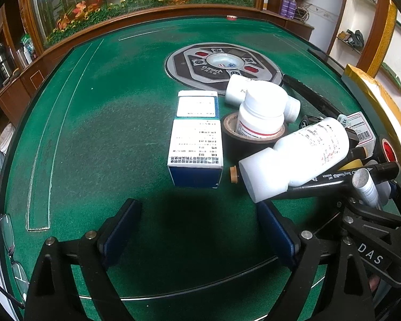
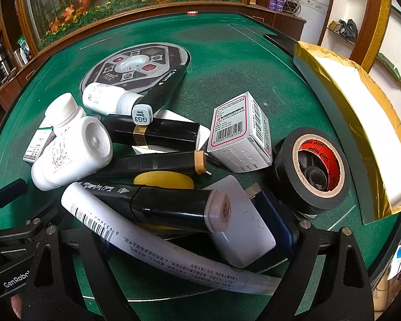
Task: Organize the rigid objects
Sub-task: 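Grasp the white pen with the right tool while the left tool grasps the white bottle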
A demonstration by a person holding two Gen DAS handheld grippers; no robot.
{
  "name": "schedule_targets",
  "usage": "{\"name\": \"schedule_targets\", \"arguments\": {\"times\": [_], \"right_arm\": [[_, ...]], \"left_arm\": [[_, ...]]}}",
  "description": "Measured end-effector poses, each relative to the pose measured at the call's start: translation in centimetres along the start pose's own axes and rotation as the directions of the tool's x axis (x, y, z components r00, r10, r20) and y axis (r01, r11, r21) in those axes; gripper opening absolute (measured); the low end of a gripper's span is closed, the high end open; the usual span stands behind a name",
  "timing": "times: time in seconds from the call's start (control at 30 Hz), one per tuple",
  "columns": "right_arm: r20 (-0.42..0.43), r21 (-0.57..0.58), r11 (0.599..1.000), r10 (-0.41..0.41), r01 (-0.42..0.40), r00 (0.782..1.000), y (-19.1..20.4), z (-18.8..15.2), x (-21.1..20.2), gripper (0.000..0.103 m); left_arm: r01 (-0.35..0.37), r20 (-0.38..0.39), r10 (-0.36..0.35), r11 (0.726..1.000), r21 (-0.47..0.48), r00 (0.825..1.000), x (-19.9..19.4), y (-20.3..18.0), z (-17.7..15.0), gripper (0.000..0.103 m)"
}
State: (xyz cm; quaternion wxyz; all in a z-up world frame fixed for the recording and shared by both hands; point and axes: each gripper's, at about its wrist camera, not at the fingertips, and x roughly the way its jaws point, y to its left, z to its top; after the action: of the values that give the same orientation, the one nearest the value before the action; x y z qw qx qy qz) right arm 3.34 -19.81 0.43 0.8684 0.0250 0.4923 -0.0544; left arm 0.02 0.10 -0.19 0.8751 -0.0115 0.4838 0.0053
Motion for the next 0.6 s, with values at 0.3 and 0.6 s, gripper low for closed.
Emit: {"name": "schedule_targets", "arguments": {"times": [0.3, 0.6], "right_arm": [[-0.065, -0.157, 0.971, 0.171, -0.179, 0.983, -1.3, -0.2, -0.8, 0.09], [-0.087, -0.178, 0.893, 0.405, -0.414, 0.91, -4.2, -3.8, -4.0, 0.09]], "left_arm": [[-0.016, -0.019, 0.016, 1.0, -0.022, 1.0, 0.6, 0.4, -0.1, 0.103], [0.019, -0.041, -0.018, 1.0, 0.023, 0.999, -0.1, 0.7, -0.5, 0.102]]}}
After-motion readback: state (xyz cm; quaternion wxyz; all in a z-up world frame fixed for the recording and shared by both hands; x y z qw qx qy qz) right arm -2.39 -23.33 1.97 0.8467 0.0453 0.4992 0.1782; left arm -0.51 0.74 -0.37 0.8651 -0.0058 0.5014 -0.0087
